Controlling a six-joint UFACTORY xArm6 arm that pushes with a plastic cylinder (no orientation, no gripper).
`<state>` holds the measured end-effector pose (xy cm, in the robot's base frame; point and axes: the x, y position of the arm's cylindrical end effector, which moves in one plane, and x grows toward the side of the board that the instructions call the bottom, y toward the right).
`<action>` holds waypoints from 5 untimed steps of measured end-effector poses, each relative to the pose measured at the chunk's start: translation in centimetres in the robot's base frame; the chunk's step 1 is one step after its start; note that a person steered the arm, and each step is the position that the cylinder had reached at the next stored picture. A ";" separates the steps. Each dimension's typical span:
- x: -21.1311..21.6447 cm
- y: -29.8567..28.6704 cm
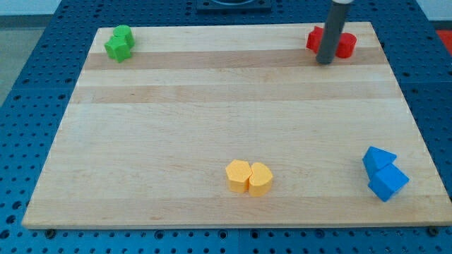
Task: Push the red star into the red circle
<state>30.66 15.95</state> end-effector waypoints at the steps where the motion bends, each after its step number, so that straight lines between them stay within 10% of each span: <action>1: -0.4 -2.5; 5: -6.2 -2.1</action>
<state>24.41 13.85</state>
